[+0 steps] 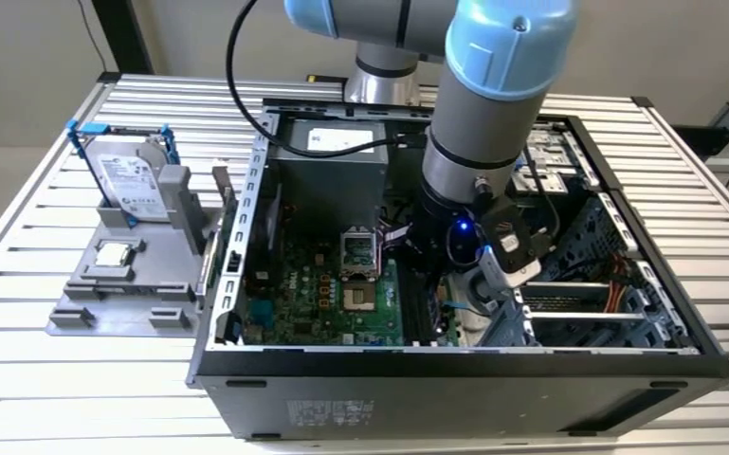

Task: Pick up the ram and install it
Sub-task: 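Insert the ram into the slot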

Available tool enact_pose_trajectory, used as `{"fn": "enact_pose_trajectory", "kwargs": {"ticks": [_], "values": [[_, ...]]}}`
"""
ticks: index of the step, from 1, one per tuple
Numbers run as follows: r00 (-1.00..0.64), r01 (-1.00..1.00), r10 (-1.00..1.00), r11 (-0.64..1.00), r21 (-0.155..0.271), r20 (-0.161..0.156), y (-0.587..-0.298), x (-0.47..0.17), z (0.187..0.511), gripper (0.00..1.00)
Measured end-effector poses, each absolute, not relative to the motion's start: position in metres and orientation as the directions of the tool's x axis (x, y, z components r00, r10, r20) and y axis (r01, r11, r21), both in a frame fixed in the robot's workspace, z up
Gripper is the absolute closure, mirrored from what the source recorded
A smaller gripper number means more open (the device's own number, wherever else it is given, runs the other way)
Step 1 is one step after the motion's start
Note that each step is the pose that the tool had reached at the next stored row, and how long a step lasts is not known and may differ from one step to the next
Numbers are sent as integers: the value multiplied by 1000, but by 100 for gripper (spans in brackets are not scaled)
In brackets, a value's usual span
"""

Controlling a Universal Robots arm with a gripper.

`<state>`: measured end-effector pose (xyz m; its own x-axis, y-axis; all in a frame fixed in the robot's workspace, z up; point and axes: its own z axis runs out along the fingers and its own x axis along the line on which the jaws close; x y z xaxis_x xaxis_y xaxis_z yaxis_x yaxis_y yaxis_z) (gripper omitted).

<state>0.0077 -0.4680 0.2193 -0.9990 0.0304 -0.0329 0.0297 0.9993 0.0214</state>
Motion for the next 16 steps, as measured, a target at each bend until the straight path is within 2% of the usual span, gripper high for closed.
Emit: {"fn": "enact_pose_trajectory", "kwargs": {"ticks": [12, 16], "values": [[-999, 31, 31, 999, 25, -11, -470, 12, 230, 100], [-999, 31, 32, 995, 92, -9, -470, 12, 230, 100]]}}
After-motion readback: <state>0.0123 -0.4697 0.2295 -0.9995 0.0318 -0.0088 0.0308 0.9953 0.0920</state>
